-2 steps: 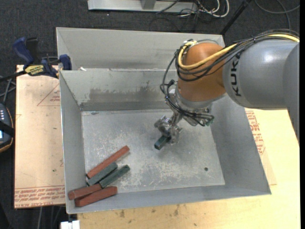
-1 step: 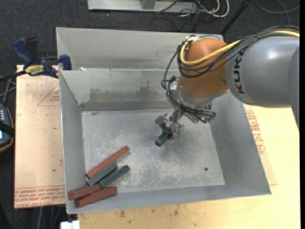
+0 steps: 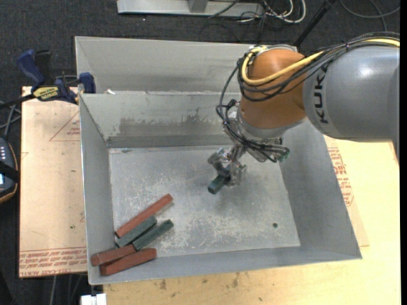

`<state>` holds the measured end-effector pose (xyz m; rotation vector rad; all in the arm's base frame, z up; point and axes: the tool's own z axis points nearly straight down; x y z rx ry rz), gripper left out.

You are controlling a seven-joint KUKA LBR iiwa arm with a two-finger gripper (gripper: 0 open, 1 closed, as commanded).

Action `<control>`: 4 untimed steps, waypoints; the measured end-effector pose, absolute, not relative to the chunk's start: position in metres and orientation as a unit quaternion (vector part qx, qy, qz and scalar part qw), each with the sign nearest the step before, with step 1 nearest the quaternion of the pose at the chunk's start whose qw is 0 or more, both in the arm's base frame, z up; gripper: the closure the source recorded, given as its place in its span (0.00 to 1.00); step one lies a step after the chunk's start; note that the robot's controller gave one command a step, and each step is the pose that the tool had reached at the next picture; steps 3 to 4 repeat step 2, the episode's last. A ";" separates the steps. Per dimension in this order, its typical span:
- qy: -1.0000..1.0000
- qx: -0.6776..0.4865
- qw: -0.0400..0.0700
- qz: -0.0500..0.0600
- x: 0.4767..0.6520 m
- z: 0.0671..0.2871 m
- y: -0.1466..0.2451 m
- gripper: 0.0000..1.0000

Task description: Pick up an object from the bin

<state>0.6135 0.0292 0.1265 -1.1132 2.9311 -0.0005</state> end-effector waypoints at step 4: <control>0.935 -0.354 0.000 0.001 0.612 0.149 0.030 1.00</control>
Offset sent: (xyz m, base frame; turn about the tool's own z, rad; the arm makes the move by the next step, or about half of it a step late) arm 0.0001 0.0000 0.0585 0.0000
